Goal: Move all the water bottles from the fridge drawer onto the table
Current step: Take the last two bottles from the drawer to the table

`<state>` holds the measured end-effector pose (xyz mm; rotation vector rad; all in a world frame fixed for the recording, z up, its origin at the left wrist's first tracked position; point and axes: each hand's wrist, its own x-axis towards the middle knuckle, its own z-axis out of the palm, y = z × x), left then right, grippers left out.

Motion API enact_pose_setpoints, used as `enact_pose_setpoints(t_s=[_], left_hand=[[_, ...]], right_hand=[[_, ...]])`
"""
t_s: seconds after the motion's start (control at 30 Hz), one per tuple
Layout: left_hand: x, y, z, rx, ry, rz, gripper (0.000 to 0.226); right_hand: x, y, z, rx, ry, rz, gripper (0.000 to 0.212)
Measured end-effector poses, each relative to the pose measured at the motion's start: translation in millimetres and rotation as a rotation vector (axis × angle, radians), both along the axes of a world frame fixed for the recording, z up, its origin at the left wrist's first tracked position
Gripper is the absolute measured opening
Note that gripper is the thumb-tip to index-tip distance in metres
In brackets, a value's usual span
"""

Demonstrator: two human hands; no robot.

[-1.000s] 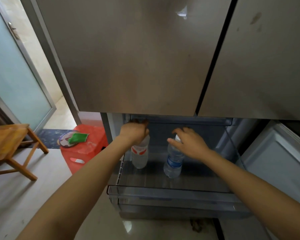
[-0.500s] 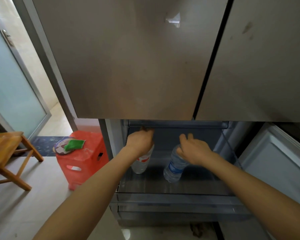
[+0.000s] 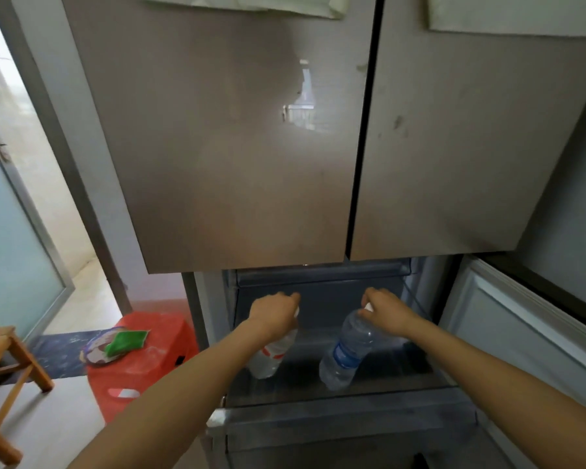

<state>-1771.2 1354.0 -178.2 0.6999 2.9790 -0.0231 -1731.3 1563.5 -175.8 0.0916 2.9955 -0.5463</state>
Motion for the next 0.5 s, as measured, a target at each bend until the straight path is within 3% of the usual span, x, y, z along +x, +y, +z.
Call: enact_pose_setpoints(t_s=[0.07,0.27,0.5], left_hand=[[-4,-11,5,0.026,0.008,0.035,0.041],[-3,-37,25,0.256,0.067,0.107,0.035],[20,-31,30,0.239,0.308,0.025,0.03]], right_hand=[[2,-1,3,0.027,0.025,0.009,0.012],[13,5,41,0.145,0.163,0.008,0.025],[47,26,118,0.069,0.424,-0.011,0.024]])
